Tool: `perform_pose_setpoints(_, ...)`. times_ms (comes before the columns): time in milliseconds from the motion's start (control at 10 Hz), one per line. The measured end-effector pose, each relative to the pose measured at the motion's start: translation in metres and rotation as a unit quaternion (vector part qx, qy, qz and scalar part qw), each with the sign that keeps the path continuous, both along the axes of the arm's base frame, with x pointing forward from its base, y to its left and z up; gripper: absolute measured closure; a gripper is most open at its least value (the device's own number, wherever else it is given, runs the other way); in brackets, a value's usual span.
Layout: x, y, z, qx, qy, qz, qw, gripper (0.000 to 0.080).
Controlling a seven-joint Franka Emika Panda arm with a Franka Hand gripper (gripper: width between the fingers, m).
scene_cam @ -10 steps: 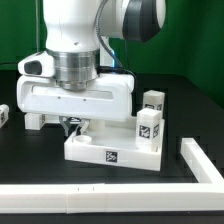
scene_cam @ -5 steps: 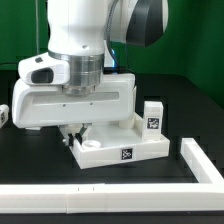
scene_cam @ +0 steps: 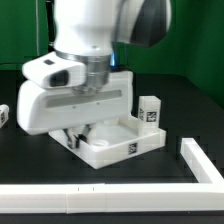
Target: Assemble square table
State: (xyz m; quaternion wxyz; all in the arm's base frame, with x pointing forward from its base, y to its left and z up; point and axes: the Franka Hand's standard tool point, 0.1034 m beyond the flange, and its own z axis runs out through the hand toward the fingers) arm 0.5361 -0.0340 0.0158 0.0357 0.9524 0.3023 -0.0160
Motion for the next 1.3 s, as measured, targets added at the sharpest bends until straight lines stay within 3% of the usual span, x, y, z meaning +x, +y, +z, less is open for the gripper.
perform_pose_setpoints(200, 0.014, 0.011, 0.002, -0.007, -0.003, 0.065, 0.998, 0.0736)
perform_pose_setpoints(700, 0.013, 0.005, 0.001, -0.016, 0.009, 0.176, 0.984, 0.0736)
perform_pose_setpoints(1000, 0.047, 0.036, 0.003, -0.029, 0.005, 0.286, 0.958, 0.0736)
perform_pose_setpoints(1300, 0.05, 0.034, 0.003, -0.035, 0.011, 0.354, 0.935, 0.0736)
